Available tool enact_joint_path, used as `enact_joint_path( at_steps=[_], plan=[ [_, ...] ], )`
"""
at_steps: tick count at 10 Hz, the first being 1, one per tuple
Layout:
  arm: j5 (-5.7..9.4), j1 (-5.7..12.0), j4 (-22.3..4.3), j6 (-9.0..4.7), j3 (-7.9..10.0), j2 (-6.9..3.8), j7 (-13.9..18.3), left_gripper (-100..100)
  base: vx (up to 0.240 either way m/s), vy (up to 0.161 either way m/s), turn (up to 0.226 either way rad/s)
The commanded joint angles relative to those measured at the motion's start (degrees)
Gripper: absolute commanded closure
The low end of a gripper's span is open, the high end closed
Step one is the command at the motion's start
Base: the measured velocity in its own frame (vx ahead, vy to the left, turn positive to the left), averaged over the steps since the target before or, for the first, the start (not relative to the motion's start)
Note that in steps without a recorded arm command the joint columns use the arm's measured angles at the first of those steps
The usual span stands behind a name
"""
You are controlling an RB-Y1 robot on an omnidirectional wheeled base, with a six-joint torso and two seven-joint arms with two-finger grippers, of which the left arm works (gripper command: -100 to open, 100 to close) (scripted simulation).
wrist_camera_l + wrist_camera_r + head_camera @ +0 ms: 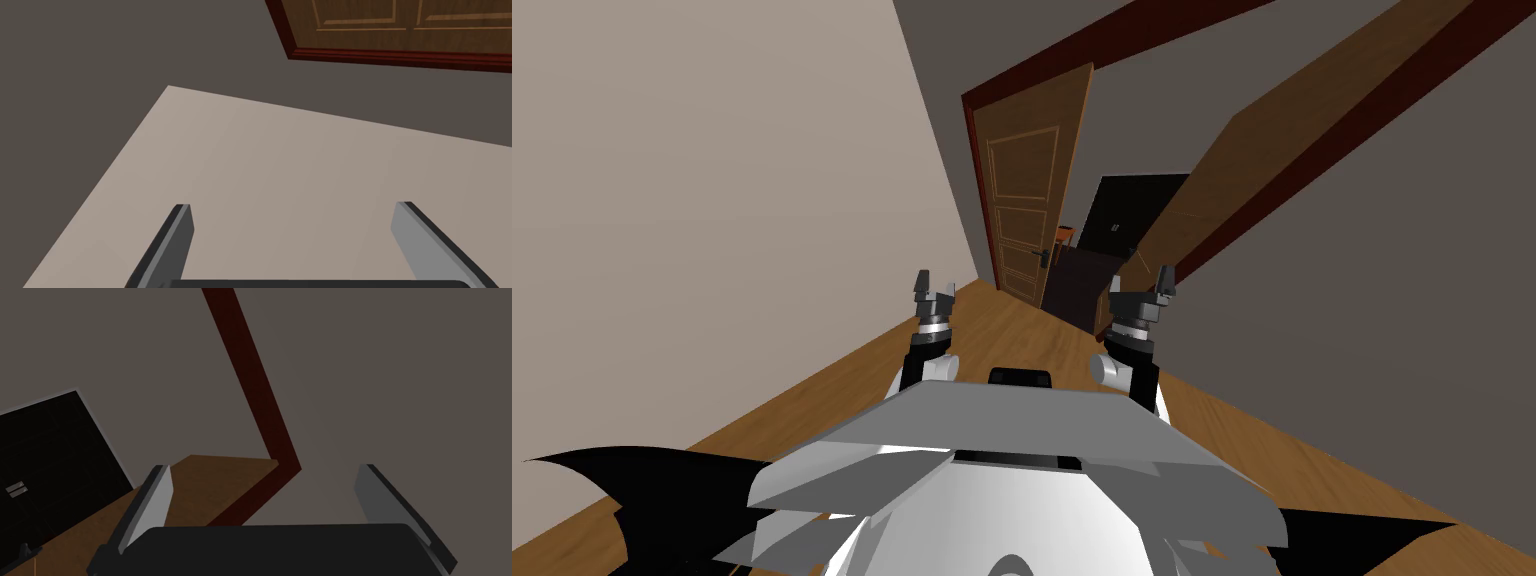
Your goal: Push the door open
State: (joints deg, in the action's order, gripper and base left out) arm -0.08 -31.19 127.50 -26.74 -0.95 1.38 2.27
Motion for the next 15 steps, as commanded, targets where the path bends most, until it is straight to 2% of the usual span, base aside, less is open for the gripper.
enact_joint_path(
  at_steps=[1, 8, 15],
  plan=[
    [0.07, 1.47, -2.2, 0.0, -0.11, -0.64, 0.0, -100, 0.047, 0.003, -0.043],
    [0.32, 6.83, -10.3, 0.01, -0.53, -2.42, 0.0, -100, 0.082, 0.001, -0.039],
    [0.65, 13.95, -21.0, 0.03, -1.08, -3.99, 0.0, -100, 0.086, 0.007, -0.045]
  ],
)
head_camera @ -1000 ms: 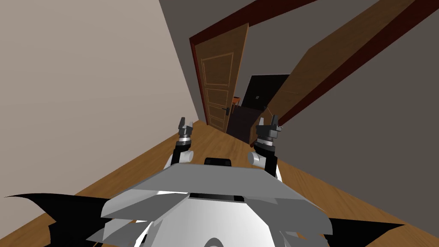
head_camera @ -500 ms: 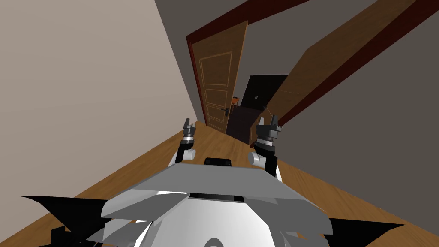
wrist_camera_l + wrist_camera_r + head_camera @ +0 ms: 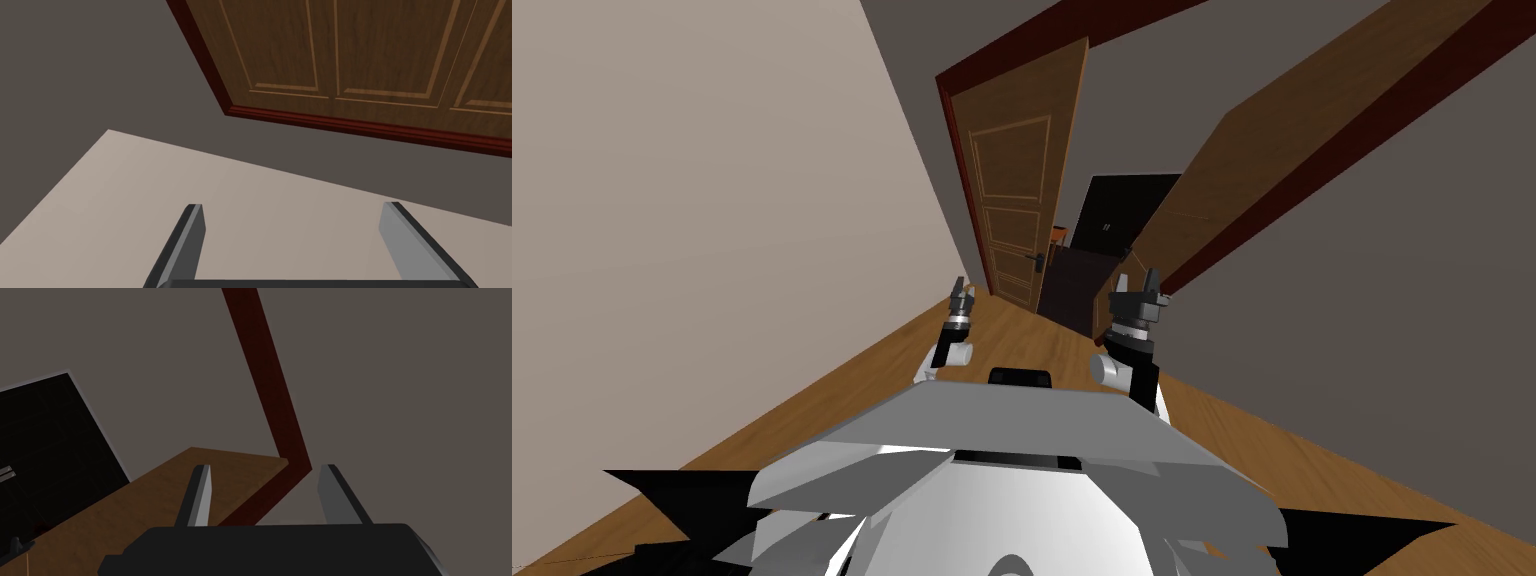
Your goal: Push the door open
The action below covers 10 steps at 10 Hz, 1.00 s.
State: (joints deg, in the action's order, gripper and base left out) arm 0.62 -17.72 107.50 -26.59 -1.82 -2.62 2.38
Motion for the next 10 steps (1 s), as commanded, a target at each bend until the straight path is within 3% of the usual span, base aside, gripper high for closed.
enact_joint_path(
  at_steps=[1, 5, 8, 10],
  plan=[
    [0.0, 1.62, -2.8, -0.13, -0.31, -0.19, -0.1, -100, 0.095, 0.016, -0.048],
    [0.23, 6.48, -9.5, -0.12, -0.69, -0.85, -0.1, -100, 0.099, 0.012, -0.058],
    [0.29, 7.77, -12.0, -0.12, -0.79, -0.96, -0.1, -100, 0.05, 0.004, -0.025],
    [0.41, 10.34, -15.9, -0.11, -0.98, -1.19, -0.1, -100, 0.063, 0.002, -0.048]
  ],
)
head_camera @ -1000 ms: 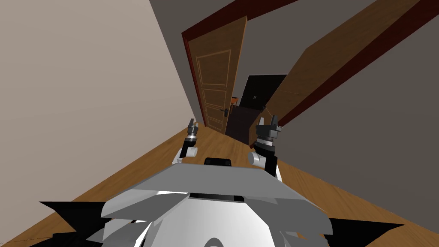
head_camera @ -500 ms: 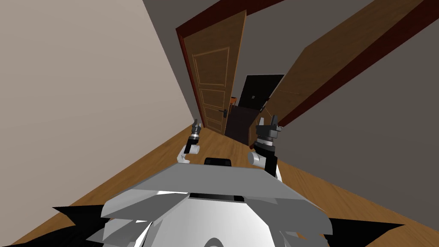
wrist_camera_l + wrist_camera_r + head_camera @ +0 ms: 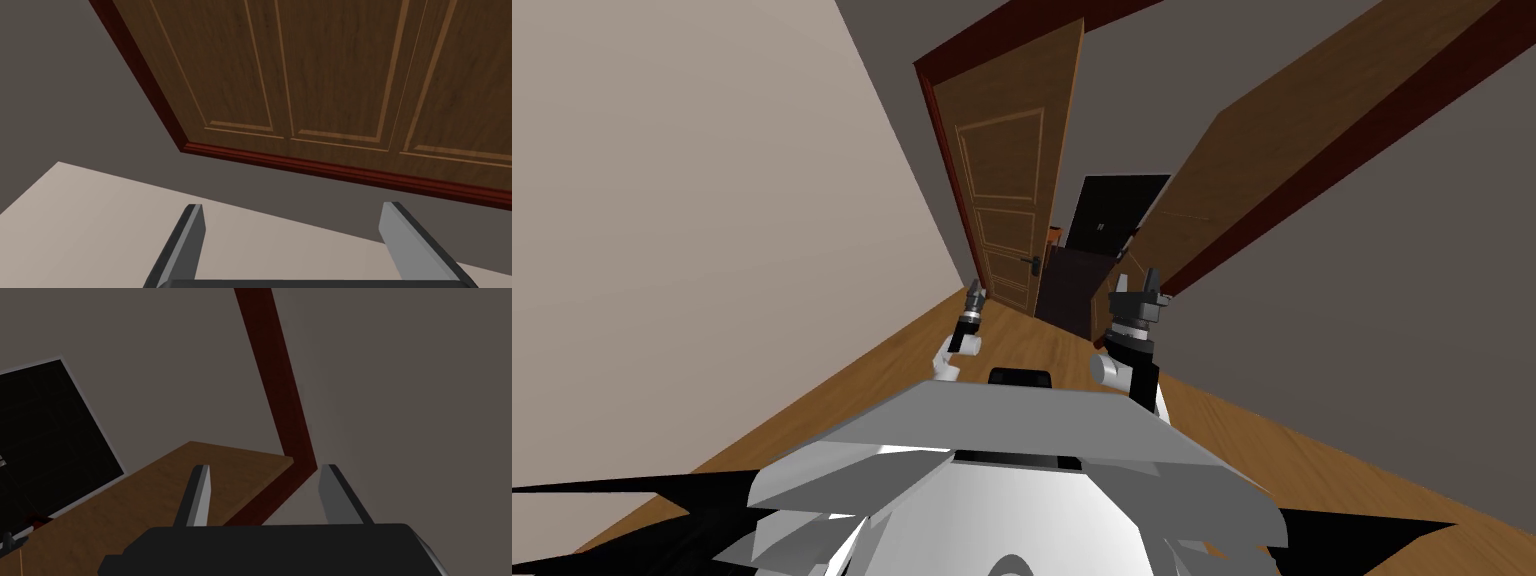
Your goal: Push the door open
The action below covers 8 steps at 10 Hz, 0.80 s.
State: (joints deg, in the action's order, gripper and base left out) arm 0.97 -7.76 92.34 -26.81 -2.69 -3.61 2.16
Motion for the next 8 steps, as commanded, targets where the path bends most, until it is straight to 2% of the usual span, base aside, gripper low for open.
enact_joint_path(
  at_steps=[1, 7, 8],
  plan=[
    [0.13, 1.67, -2.7, 0.11, -0.22, -0.3, 0.1, -100, 0.095, 0.014, -0.067],
    [0.5, 9.62, -14.3, 0.13, -0.83, -0.47, 0.1, -100, 0.103, 0.018, -0.061],
    [0.5, 9.62, -14.7, 0.13, -0.83, -0.47, 0.1, -100, 0.063, 0.019, -0.017]
  ],
)
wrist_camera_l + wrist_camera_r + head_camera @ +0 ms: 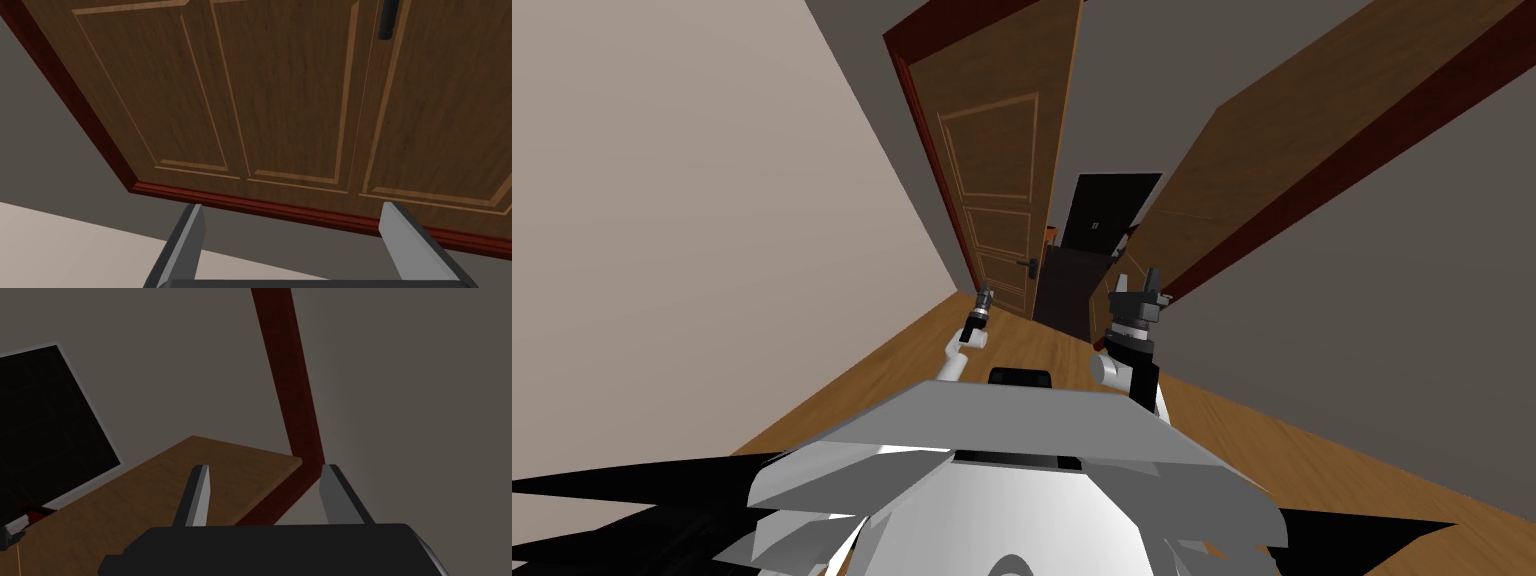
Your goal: Push the door open
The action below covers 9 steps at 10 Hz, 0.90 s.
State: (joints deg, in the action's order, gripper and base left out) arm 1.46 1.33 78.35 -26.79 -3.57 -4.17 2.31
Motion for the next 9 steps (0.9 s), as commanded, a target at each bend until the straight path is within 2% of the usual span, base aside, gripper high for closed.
enact_joint_path(
  at_steps=[1, 2, 3, 7, 8, 9],
  plan=[
    [0.07, 1.85, -2.7, 0.11, -0.05, 0.11, -0.1, -100, 0.05, 0.003, -0.03],
    [0.13, 3.17, -4.4, 0.11, -0.16, 0.12, -0.1, -100, 0.073, 0.009, -0.07],
    [0.13, 3.17, -4.7, 0.11, -0.16, 0.12, -0.1, -100, 0.055, 0.009, -0.024],
    [0.37, 8.32, -12.2, 0.12, -0.56, 0.42, -0.1, -100, 0.082, 0.017, -0.055],
    [0.37, 8.32, -12.4, 0.12, -0.56, 0.42, -0.1, -100, 0.07, 0.013, -0.014],
    [0.43, 9.54, -14.3, 0.12, -0.65, 0.54, -0.1, -100, 0.057, 0.018, -0.026]
  ],
)
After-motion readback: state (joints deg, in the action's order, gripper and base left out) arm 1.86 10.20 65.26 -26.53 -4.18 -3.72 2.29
